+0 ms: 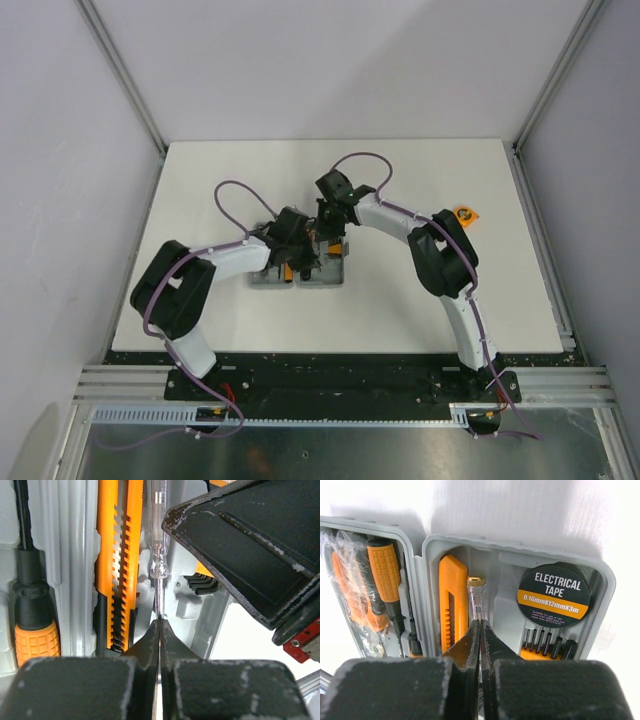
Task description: Pack the tool kit
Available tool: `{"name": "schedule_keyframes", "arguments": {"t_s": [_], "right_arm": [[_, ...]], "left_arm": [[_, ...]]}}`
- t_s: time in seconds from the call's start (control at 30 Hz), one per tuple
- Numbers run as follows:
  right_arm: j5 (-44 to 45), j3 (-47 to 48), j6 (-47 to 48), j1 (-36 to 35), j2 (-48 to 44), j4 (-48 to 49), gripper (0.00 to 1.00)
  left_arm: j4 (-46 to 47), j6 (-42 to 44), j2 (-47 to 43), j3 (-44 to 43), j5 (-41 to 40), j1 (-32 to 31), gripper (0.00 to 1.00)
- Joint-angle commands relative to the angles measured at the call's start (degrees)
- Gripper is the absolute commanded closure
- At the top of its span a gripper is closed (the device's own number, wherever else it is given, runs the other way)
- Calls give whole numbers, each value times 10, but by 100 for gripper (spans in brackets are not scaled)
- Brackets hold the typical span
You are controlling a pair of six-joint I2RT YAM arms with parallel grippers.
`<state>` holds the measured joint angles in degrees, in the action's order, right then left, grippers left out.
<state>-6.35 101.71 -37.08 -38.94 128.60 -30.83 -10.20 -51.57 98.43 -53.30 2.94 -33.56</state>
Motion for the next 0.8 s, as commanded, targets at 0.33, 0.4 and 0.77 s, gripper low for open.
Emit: {"name": "schedule_keyframes", "arguments": {"t_s": [0.33, 0.4, 0.77], "right_arm": [[91, -72, 6, 3, 4, -59, 100], [95, -73, 6, 3, 0, -57, 100], [101, -66, 18, -3, 10, -62, 100]], "left_arm": [[-131, -35, 26, 71, -73, -1, 100], [-131, -37, 17, 74, -70, 2, 100], [-131, -35, 42, 65, -52, 3, 100]]}}
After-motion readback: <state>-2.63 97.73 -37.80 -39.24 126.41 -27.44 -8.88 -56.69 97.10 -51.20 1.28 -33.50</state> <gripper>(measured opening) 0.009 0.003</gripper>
